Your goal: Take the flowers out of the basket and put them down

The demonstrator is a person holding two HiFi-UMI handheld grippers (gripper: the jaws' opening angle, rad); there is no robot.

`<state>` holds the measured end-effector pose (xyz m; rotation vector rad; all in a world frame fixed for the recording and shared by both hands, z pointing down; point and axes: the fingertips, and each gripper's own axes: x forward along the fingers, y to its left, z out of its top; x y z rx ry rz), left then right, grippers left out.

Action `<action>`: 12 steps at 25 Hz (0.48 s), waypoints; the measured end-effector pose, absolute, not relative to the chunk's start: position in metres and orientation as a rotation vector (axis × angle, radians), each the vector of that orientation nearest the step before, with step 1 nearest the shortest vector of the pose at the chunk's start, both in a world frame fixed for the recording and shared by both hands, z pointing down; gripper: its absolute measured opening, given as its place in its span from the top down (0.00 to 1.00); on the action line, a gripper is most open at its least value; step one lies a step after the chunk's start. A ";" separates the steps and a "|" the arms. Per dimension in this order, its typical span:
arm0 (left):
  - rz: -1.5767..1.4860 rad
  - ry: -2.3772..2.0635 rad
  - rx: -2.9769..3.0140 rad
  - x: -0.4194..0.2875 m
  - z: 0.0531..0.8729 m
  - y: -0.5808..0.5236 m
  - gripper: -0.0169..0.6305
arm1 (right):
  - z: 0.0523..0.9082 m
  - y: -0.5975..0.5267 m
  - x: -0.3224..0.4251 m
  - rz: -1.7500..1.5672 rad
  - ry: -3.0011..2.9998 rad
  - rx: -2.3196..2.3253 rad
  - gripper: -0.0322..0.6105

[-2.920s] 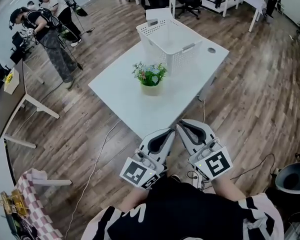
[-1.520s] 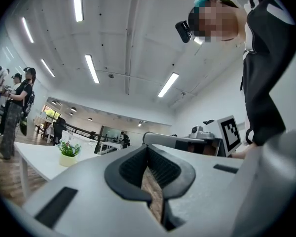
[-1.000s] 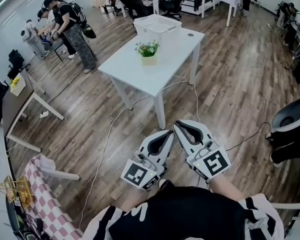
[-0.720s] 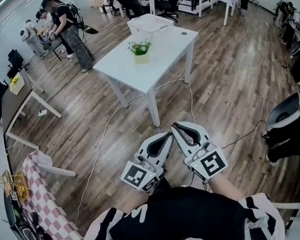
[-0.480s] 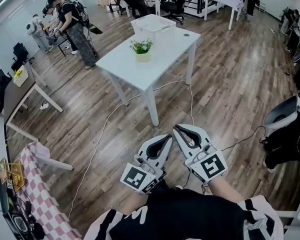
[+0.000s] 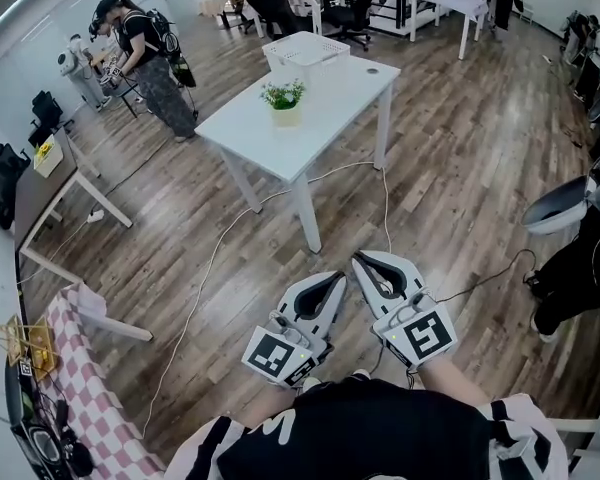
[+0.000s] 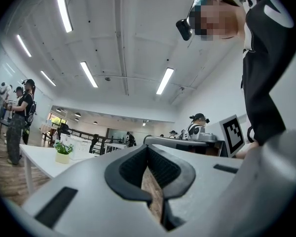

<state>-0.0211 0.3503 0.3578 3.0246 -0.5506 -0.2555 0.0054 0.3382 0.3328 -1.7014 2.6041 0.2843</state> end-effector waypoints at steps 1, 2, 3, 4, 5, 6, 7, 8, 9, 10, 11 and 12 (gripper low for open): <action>-0.255 -0.555 3.026 -0.024 0.357 0.350 0.97 | 0.332 0.340 0.004 0.286 2.601 -1.703 0.92; -0.256 -0.559 3.026 -0.026 0.356 0.350 0.97 | 0.331 0.342 0.002 0.285 2.596 -1.702 0.92; -0.255 -0.560 3.024 -0.027 0.355 0.349 0.97 | 0.330 0.342 0.001 0.283 2.592 -1.700 0.92; -0.251 -0.557 3.023 -0.028 0.355 0.349 0.97 | 0.331 0.342 0.000 0.282 2.592 -1.703 0.92; -0.246 -0.553 3.022 -0.029 0.355 0.350 0.97 | 0.333 0.342 0.000 0.284 2.597 -1.709 0.92; -0.243 -0.551 3.021 -0.030 0.357 0.350 0.97 | 0.335 0.343 -0.002 0.288 2.604 -1.716 0.92; -0.243 -0.550 3.019 -0.030 0.358 0.351 0.97 | 0.337 0.344 -0.003 0.292 2.608 -1.721 0.92; -0.247 -0.549 3.016 -0.031 0.359 0.352 0.97 | 0.337 0.345 -0.003 0.294 2.609 -1.725 0.92; -0.252 -0.546 3.013 -0.030 0.359 0.353 0.97 | 0.337 0.346 -0.004 0.296 2.608 -1.726 0.92; -0.256 -0.539 3.010 -0.029 0.359 0.354 0.97 | 0.337 0.346 -0.004 0.300 2.606 -1.722 0.92; -0.257 -0.533 3.008 -0.027 0.359 0.355 0.97 | 0.336 0.347 -0.004 0.304 2.604 -1.718 0.92; -0.256 -0.528 3.007 -0.026 0.359 0.356 0.97 | 0.334 0.347 -0.003 0.304 2.603 -1.721 0.92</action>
